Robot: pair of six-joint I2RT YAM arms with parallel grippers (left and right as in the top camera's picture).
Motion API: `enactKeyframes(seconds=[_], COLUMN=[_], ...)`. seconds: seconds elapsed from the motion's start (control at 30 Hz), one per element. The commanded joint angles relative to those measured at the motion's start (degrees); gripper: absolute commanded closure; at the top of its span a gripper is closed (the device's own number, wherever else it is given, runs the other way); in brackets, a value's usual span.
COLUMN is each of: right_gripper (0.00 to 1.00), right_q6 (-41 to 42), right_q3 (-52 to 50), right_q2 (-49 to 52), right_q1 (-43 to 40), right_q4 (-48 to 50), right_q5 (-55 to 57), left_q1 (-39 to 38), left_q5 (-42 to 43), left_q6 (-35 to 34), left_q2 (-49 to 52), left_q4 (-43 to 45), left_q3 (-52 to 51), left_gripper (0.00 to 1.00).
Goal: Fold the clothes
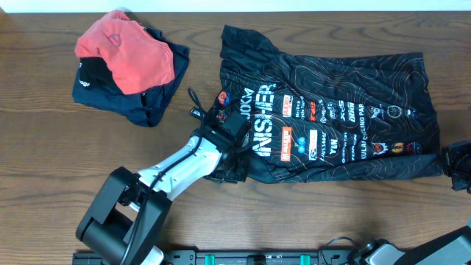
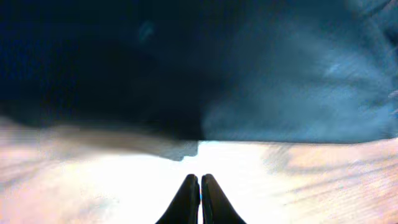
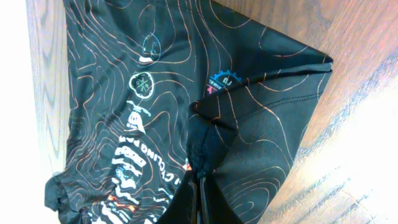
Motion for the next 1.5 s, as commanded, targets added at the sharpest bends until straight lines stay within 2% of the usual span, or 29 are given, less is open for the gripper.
enactKeyframes(seconds=[0.0, 0.13, 0.17, 0.2, 0.23, 0.3, 0.43, 0.7, 0.93, 0.97, 1.0, 1.37, 1.4, 1.43, 1.47], right_gripper=[0.99, 0.99, 0.99, 0.99, 0.99, 0.99, 0.99, 0.99, 0.99, 0.99, 0.99, 0.99, 0.99, 0.99, 0.99], right_q6=[0.6, 0.6, 0.6, 0.6, 0.6, 0.6, 0.6, 0.6, 0.6, 0.6, 0.6, 0.6, 0.6, 0.6, 0.6], right_q3=[0.6, 0.6, 0.6, 0.6, 0.6, 0.6, 0.6, 0.6, 0.6, 0.6, 0.6, 0.6, 0.6, 0.6, 0.6], right_q2=[-0.2, -0.2, -0.2, -0.2, -0.2, -0.2, -0.2, -0.2, -0.2, -0.2, -0.2, -0.2, -0.2, -0.2, -0.2], right_q1=[0.5, 0.5, 0.5, 0.5, 0.5, 0.5, 0.5, 0.5, 0.5, 0.5, 0.5, 0.5, 0.5, 0.5, 0.5], right_q4=[0.0, 0.0, 0.0, 0.0, 0.0, 0.0, 0.0, 0.0, 0.0, 0.0, 0.0, 0.0, 0.0, 0.0, 0.0], right_q5=[-0.8, -0.8, -0.8, -0.8, -0.8, -0.8, -0.8, -0.8, -0.8, -0.8, -0.8, -1.4, -1.4, -1.5, -1.4], left_q1=[1.0, 1.2, 1.2, 1.2, 1.2, 1.2, 1.2, 1.3, 1.5, 1.6, 1.6, 1.7, 1.7, 1.7, 1.7], left_q5=[-0.7, -0.8, -1.0, -1.8, -3.0, -4.9, -4.8, -4.8, -4.9, -4.9, -4.8, -4.9, -4.9, -4.9, -4.9], left_q6=[0.8, 0.8, 0.7, 0.7, 0.7, -1.2, -4.6, -6.0, -6.0, -5.9, -6.0, -5.7, -5.7, -5.7, -5.7], left_q2=[-3.0, -7.0, -7.4, -7.5, -7.3, -6.6, -3.7, 2.1, 2.5, 2.5, 2.5, 2.4, 2.4, 2.4, 2.4], left_q4=[-3.5, -5.5, -5.4, -5.2, -5.1, -4.7, -1.5, 1.5, 2.1, 2.3, 2.3, 2.3, 2.3, 2.3, 2.3], left_q3=[3.5, 4.7, 4.7, 4.7, 4.7, 4.2, 2.5, 2.4, 2.4, 2.4, 2.5, 3.1, 3.1, 3.1, 3.1], left_gripper=[0.94, 0.94, 0.87, 0.72, 0.66, 0.45, 0.38, 0.40, 0.74, 0.81, 0.94, 0.94, 0.88, 0.64, 0.56])
